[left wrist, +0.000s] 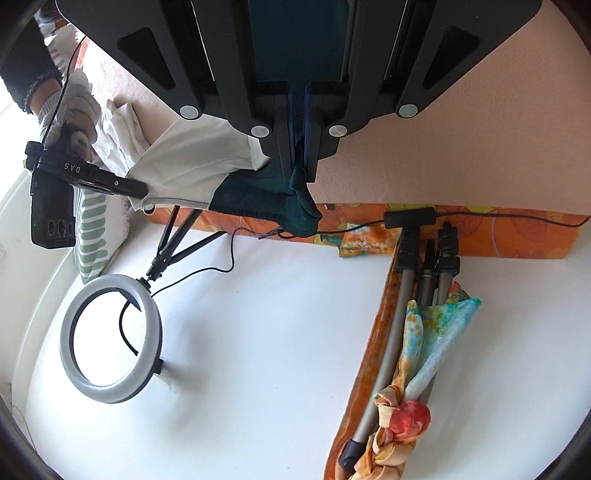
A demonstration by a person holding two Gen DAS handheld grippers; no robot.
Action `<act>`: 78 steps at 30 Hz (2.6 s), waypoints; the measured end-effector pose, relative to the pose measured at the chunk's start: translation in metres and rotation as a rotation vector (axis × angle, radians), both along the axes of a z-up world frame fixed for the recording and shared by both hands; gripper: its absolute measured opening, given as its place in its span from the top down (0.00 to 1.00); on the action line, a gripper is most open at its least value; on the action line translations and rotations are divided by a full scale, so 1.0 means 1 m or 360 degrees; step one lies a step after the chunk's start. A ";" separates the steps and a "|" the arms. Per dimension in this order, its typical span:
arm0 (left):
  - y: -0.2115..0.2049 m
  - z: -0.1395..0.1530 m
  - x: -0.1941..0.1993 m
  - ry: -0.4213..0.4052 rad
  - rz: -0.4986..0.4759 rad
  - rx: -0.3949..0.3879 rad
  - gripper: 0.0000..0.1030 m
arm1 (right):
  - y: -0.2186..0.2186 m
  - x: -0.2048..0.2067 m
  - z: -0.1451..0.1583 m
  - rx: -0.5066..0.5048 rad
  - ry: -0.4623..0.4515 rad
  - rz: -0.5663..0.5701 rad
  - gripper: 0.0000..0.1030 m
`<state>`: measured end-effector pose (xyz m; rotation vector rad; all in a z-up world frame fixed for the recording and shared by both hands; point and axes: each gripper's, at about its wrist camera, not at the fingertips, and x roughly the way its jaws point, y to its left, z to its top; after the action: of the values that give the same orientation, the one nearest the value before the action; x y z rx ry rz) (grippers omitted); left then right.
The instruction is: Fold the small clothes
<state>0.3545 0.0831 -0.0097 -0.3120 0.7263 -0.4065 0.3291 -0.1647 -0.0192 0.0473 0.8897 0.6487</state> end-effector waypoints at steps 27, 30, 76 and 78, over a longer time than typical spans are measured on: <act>-0.023 -0.074 -0.230 0.0189 -0.0232 0.0355 0.96 | -0.024 -0.260 -0.039 -0.0229 -0.0086 0.0106 0.94; -0.025 -0.071 -0.242 0.0187 -0.0244 0.0443 0.91 | -0.023 -0.275 -0.040 -0.0384 -0.0147 0.0149 0.94; -0.049 -0.058 -0.284 -0.0071 -0.0548 0.0830 0.86 | -0.094 -0.251 -0.079 0.0427 0.0796 -0.0275 0.95; -0.033 -0.051 -0.270 0.0005 -0.0406 0.0601 0.80 | -0.095 -0.251 -0.079 0.0417 0.0793 -0.0298 0.92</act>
<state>0.0840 0.0504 -0.0609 0.1375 0.8321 -0.4992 0.0780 -0.2601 -0.0985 0.5403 1.2552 0.5823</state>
